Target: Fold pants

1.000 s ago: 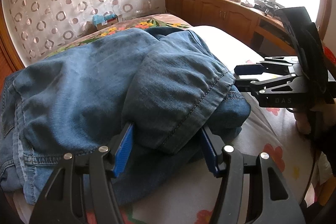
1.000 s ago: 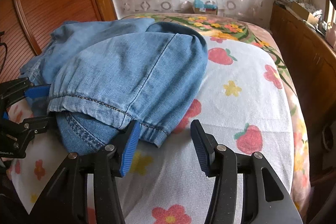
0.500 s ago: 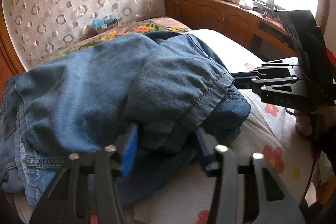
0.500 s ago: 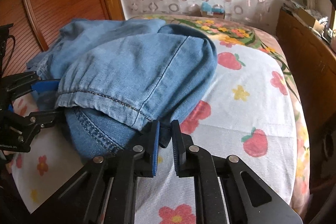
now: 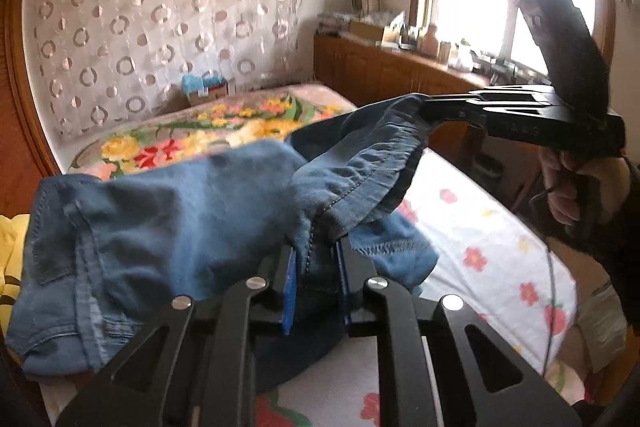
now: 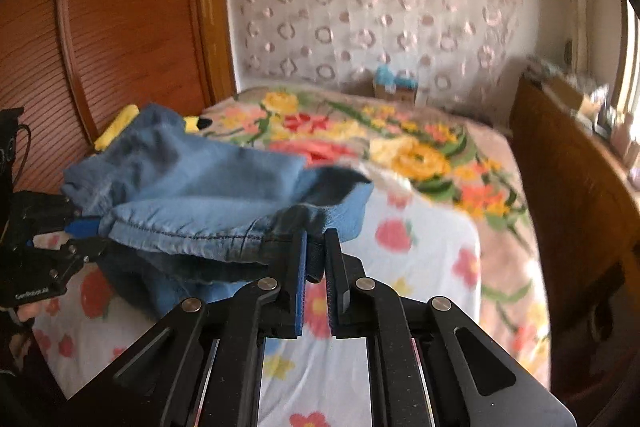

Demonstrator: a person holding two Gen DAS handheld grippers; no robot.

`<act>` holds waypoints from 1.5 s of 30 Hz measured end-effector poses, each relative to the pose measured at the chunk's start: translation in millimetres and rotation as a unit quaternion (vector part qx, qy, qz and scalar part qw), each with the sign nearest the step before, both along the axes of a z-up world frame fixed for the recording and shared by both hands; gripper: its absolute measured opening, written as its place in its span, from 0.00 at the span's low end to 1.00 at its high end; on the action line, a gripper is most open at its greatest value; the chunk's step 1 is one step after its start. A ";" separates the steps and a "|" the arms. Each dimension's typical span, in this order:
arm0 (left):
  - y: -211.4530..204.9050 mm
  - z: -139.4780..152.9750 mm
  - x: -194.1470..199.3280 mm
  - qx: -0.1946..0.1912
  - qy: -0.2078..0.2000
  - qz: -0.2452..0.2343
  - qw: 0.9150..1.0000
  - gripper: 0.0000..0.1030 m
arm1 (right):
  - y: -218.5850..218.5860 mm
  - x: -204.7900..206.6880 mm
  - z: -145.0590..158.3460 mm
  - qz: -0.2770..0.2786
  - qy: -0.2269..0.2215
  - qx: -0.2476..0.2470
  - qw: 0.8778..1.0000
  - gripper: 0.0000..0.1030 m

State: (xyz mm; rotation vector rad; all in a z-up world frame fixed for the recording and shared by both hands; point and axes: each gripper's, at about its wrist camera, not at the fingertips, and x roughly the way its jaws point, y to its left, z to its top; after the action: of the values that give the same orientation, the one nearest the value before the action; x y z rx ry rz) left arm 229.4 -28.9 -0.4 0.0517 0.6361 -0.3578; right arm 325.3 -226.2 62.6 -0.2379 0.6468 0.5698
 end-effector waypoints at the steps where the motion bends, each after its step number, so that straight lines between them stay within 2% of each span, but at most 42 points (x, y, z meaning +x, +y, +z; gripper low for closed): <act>1: 3.0 4.0 -2.1 -0.005 -0.004 0.001 1.000 0.13 | 7.2 1.1 8.8 0.004 -0.010 -0.004 1.000 0.05; 7: 32.6 30.1 -23.8 -0.031 -0.029 0.015 0.999 0.11 | 55.6 4.8 54.7 0.043 -0.050 -0.008 0.998 0.05; 14: 67.5 34.6 -39.6 -0.052 -0.036 0.041 0.997 0.11 | 141.1 8.3 83.4 0.105 -0.077 -0.019 0.991 0.05; 20: 96.0 14.7 -44.7 -0.065 -0.015 0.068 0.995 0.12 | 203.6 16.5 69.3 0.146 -0.054 -0.030 0.987 0.05; 26: 112.6 -23.0 -37.7 -0.080 0.036 0.080 0.993 0.16 | 246.8 24.5 21.6 0.167 -0.002 -0.043 0.985 0.05; 28: 114.3 -31.6 -33.3 -0.077 0.048 0.082 0.993 0.20 | 252.4 27.3 9.4 0.168 0.016 -0.039 0.985 0.06; 29: 113.0 -35.2 -29.6 -0.072 0.050 0.086 0.992 0.29 | 253.7 28.0 5.6 0.169 0.024 -0.035 0.985 0.08; 30: 114.1 -38.2 -28.9 -0.062 0.049 0.096 0.992 0.33 | 254.9 27.9 4.6 0.167 0.026 -0.035 0.985 0.12; 32: 113.4 -39.3 -31.6 -0.058 0.049 0.102 0.992 0.36 | 249.9 29.4 4.2 0.158 0.023 -0.030 0.987 0.37; 33: 116.0 -40.5 -31.0 -0.060 0.051 0.105 0.991 0.38 | 246.1 30.1 5.3 0.156 0.023 -0.028 0.987 0.41; 38: 124.2 -41.1 -28.5 -0.064 0.049 0.115 0.990 0.40 | 212.2 30.7 14.3 0.132 0.019 -0.025 0.991 0.42; 45: 112.7 -37.2 -26.4 -0.066 0.039 0.107 0.991 0.40 | 135.6 33.1 11.3 0.075 0.031 -0.040 0.996 0.44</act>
State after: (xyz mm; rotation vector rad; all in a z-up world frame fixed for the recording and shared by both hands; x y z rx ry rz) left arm 203.0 83.8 -37.6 -0.1579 0.6861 -0.1937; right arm 358.4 -90.6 73.9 -0.3478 0.7168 0.6977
